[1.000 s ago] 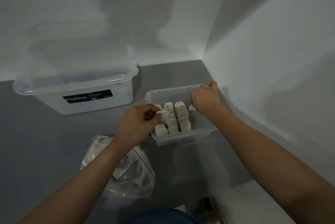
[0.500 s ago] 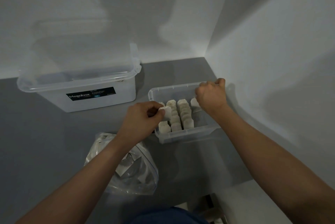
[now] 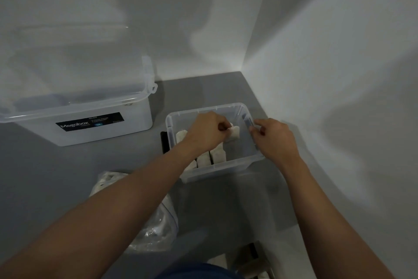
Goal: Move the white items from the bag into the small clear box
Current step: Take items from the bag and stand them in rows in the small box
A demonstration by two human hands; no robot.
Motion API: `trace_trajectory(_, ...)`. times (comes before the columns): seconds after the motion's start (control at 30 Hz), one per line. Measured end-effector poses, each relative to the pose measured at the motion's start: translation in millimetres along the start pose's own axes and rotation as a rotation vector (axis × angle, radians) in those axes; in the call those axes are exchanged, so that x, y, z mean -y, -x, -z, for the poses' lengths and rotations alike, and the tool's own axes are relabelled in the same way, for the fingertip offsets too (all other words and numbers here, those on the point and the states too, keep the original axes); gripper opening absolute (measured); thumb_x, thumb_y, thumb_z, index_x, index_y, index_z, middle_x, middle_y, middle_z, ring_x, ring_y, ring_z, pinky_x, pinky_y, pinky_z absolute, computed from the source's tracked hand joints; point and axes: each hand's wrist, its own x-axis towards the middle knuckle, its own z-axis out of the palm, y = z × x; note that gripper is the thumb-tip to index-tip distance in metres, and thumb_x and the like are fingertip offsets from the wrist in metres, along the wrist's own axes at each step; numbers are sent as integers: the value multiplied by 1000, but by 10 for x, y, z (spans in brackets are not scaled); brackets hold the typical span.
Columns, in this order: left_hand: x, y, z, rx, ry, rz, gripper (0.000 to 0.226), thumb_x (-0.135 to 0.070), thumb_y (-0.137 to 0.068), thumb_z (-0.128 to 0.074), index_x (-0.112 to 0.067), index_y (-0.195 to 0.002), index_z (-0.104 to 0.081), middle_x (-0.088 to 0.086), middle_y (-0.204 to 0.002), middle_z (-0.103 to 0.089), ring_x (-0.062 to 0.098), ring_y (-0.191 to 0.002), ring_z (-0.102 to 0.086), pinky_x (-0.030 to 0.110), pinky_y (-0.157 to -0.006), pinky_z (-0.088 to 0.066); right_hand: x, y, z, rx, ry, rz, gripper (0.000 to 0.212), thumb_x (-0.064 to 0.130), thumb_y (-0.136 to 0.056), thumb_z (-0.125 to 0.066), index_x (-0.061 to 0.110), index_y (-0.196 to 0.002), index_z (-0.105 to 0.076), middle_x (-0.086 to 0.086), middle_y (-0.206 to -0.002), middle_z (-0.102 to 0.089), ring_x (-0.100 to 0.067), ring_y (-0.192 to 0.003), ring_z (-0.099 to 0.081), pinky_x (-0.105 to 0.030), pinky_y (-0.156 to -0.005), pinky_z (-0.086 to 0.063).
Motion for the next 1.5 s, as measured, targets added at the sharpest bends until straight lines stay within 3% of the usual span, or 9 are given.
trace_trajectory(0.17, 114, -359, -384, 43, -153, 108, 18, -27, -89, -72, -18, -102, -80, 2, -103, -77, 20, -95, -70, 32, -85, -53, -9, 47, -21, 8, -5, 24, 35, 42, -104, -48, 17, -101, -72, 1, -77, -60, -20, -67, -54, -28, -65, -39)
trace_trajectory(0.4, 274, -577, -615, 24, -264, 194, 11, -24, -89, -71, -16, -86, -78, 1, -86, -73, 17, -78, -67, 29, -71, -49, -47, 76, -2, -3, -10, 42, 34, 38, -107, -43, 18, -111, -69, 4, -83, -54, -13, -72, -48, -22, -71, -35)
trace_trajectory(0.6, 278, -599, -666, 0, -322, 172, 15, -25, -89, -68, -20, -76, -70, 1, -78, -69, 20, -77, -69, 31, -69, -52, -72, 99, -32, -40, -14, 44, 31, 39, -106, -46, 21, -114, -70, -2, -93, -66, -21, -83, -60, -23, -70, -33)
trace_trajectory(0.83, 100, -381, -406, -54, -285, 45, 39, -37, -90, -69, -16, -123, -69, 3, -113, -73, 21, -102, -68, 38, -92, -56, -112, 92, -117, -69, 60, 49, 36, 44, -106, -43, 22, -116, -69, -3, -97, -70, -24, -86, -66, -24, -71, -36)
trace_trajectory(1.07, 100, 508, 336, -206, -152, -60, 24, -39, -94, -67, -27, -114, -73, -14, -99, -75, -5, -74, -60, 18, -81, -49, -27, 227, -7, -167, -14, -7, 40, 49, -104, -48, 18, -122, -67, -11, -110, -67, -35, -100, -64, -42, -84, -52)
trace_trajectory(1.2, 394, 1181, 730, -266, -144, -99, 20, -30, -93, -70, -26, -112, -73, -17, -92, -71, -8, -61, -55, 5, -66, -38, 319, 659, 53, -311, -198, 34, 30, 39, -101, -58, 21, -123, -68, 2, -97, -65, -12, -80, -60, -17, -77, -45)
trace_trajectory(1.3, 762, 1631, 931, -308, -122, -66, 19, -21, -91, -73, -24, -110, -73, -15, -88, -68, 3, -70, -59, 6, -63, -42, 819, 1152, -60, -221, -395, 52, 25, 37, -101, -61, 24, -121, -70, 11, -100, -65, 4, -81, -60, 0, -75, -40)
trace_trajectory(1.4, 1201, 1971, 1025, -273, -109, -47, 19, -19, -91, -72, -22, -110, -72, -12, -90, -69, 2, -77, -62, 7, -68, -45, 1349, 1591, -329, -28, -552, 98, 23, 35, -100, -62, 26, -119, -71, 15, -106, -68, 3, -95, -64, -5, -80, -46)
trace_trajectory(1.5, 1559, 2182, 988, -181, -218, -104, 14, -24, -92, -69, -24, -104, -75, -10, -92, -73, 8, -82, -66, 23, -71, -50, 1735, 1831, -712, 208, -492, 196, 14, 29, -99, -62, 27, -106, -74, 13, -96, -70, -1, -88, -63, -12, -77, -49)
